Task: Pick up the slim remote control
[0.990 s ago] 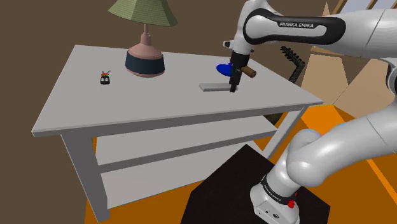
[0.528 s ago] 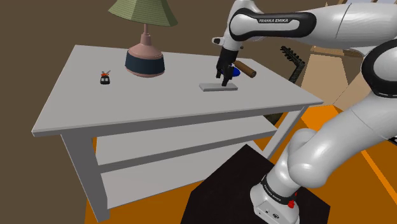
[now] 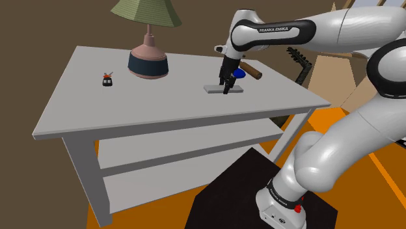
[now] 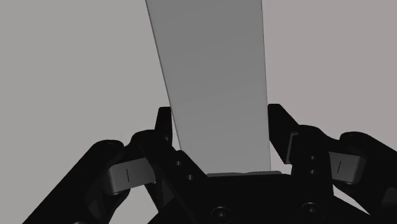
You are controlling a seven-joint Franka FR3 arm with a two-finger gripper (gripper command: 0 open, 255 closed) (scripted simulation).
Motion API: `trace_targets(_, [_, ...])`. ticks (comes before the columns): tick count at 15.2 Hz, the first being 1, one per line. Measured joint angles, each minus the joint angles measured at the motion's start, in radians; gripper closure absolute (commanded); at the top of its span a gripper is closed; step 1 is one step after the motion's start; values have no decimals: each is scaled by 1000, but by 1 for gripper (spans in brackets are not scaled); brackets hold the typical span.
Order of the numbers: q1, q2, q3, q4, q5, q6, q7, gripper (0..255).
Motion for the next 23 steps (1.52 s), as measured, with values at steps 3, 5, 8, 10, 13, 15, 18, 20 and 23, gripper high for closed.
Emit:
trace_targets(3, [0, -1, 0, -2, 0, 3, -1, 255])
trace_targets(5, [0, -1, 0, -2, 0, 3, -1, 255])
trace_targets(8, [0, -2, 0, -2, 0, 3, -1, 255])
trace_targets(10, [0, -1, 1, 3, 0, -4, 0, 255])
trace_targets(13, [1, -2, 2, 38, 1, -40, 0, 255])
trace_targets(15, [2, -6, 5, 58, 1, -64, 2, 255])
trace_targets(18, [2, -5, 6, 98, 2, -103, 0, 255])
trace_targets(20, [5, -2, 8, 128, 5, -130, 2, 255])
trace_targets(23, [5, -3, 9, 167, 5, -170, -1, 255])
